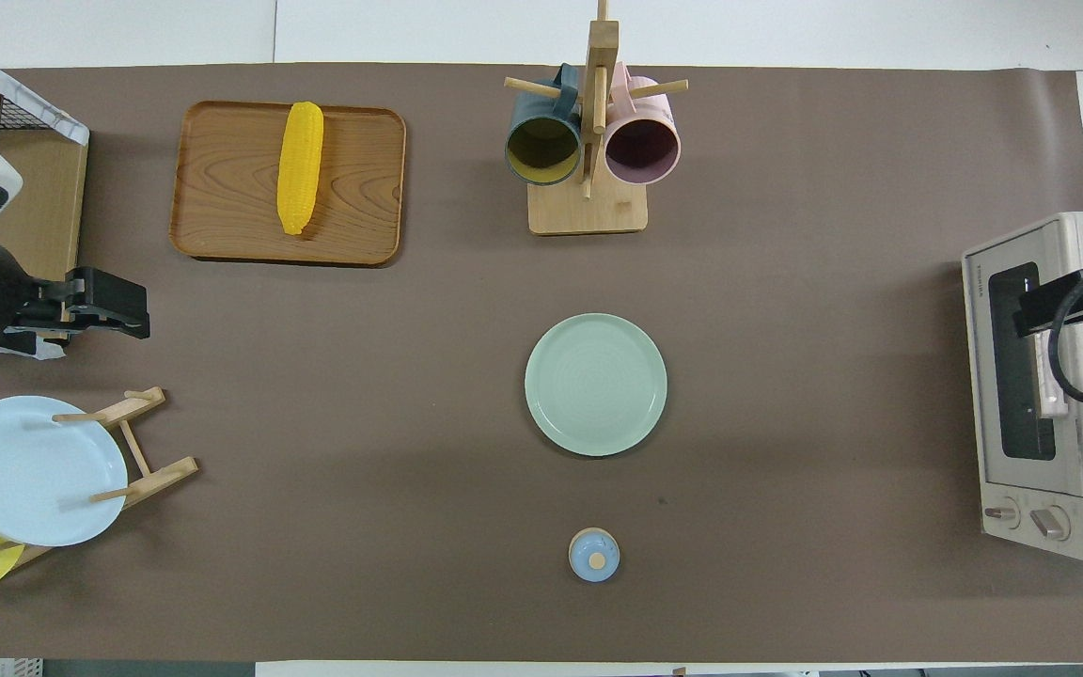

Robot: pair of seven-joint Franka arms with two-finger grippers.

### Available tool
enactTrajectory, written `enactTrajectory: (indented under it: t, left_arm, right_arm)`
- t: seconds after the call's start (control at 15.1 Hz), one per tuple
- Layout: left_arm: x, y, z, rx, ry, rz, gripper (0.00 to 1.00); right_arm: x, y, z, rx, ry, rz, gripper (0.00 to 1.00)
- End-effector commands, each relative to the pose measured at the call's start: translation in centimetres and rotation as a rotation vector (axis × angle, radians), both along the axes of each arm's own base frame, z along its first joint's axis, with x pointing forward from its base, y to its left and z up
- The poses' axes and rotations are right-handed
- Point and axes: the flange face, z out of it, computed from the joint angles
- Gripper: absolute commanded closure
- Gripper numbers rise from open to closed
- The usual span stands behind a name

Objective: Put corn in oven

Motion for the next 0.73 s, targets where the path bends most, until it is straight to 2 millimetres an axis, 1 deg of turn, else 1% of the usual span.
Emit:
enactTrajectory:
  t: [0.0,0.26,0.46,0.6,0.66]
  left_arm:
    - [0.05,0.29,0.36,-0.002,0.004,-0.003,0.0]
    - [-0.03,0.21,0.36,-0.002,0.005,-0.008,0.0]
    - [0.01,-0.2,0.37,-0.002,-0.004,-0.006,0.0]
    - [0.68,-0.06,0.59,-0.012,-0.052,-0.013,0.0]
    - [0.94,-0.26,0.23,-0.014,-0.064,-0.015,0.0]
  right_arm:
    - [0.1,0.05,0.33,0.001,-0.019,-0.016,0.0]
    - [0.09,-0.03,0.26,0.001,-0.017,-0.016,0.0]
    - [0.09,0.06,0.19,0.0,-0.016,-0.019,0.0]
    - [0.04,0.06,0.2,0.001,-0.016,-0.016,0.0]
    - [0.04,0.06,0.2,0.002,-0.016,-0.008,0.0]
